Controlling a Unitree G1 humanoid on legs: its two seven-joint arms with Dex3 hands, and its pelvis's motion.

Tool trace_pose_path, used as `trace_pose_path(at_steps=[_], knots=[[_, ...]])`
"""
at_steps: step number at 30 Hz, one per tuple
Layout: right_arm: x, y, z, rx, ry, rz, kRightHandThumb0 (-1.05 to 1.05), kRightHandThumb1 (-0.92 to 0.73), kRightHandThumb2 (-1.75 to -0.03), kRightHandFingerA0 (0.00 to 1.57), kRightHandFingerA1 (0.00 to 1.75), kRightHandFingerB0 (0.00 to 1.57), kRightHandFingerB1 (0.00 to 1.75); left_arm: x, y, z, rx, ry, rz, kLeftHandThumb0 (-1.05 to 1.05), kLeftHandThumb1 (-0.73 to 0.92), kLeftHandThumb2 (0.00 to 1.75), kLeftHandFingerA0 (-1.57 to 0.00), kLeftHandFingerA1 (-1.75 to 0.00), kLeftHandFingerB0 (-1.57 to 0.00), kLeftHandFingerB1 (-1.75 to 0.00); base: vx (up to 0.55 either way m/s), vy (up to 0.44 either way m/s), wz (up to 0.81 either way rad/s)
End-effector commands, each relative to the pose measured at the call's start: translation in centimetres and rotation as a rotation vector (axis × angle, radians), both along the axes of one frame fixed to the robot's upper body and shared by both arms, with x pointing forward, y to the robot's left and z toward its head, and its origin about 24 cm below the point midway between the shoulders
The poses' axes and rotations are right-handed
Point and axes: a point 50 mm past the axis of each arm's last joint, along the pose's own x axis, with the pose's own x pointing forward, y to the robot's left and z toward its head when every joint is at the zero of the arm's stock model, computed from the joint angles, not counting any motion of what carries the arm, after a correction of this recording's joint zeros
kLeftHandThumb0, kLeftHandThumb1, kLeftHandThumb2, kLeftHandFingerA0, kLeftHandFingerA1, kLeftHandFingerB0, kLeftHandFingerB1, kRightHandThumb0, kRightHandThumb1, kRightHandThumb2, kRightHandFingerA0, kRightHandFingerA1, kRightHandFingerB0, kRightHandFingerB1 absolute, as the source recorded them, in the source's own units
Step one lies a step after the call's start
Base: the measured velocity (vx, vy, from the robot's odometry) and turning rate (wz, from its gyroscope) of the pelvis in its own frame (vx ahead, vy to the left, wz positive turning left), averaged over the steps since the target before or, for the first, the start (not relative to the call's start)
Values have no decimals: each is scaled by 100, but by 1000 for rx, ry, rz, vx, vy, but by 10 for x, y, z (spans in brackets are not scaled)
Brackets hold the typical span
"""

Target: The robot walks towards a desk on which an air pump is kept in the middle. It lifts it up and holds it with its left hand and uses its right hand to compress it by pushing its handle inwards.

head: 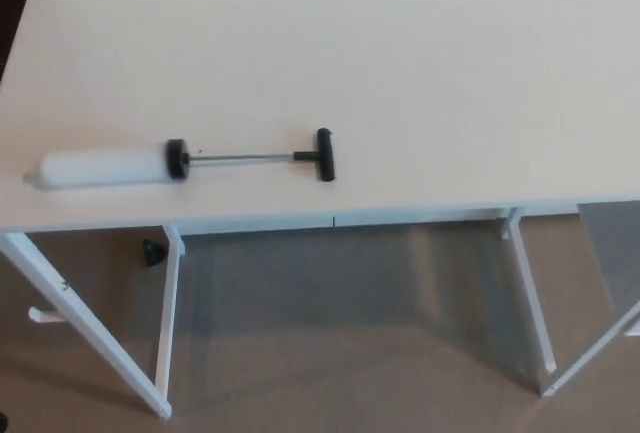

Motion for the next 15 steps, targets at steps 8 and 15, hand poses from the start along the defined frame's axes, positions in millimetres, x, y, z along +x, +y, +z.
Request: trace_pose_path(at_steps=[8,15], knots=[[-4,-1,0,-17,-6,-11,-25,-61,-58,61,46,47,39,-2,6,3,7,5,2,-12,75,61,-43,-47,-30,-33,50,198,3],[-6,-2,0,-19,-4,1,-26,-62,-58,64,46,48,39,-4,7,2,1,8,1,-11,76,62,-39,-46,-29,-33,48,-48,4]])
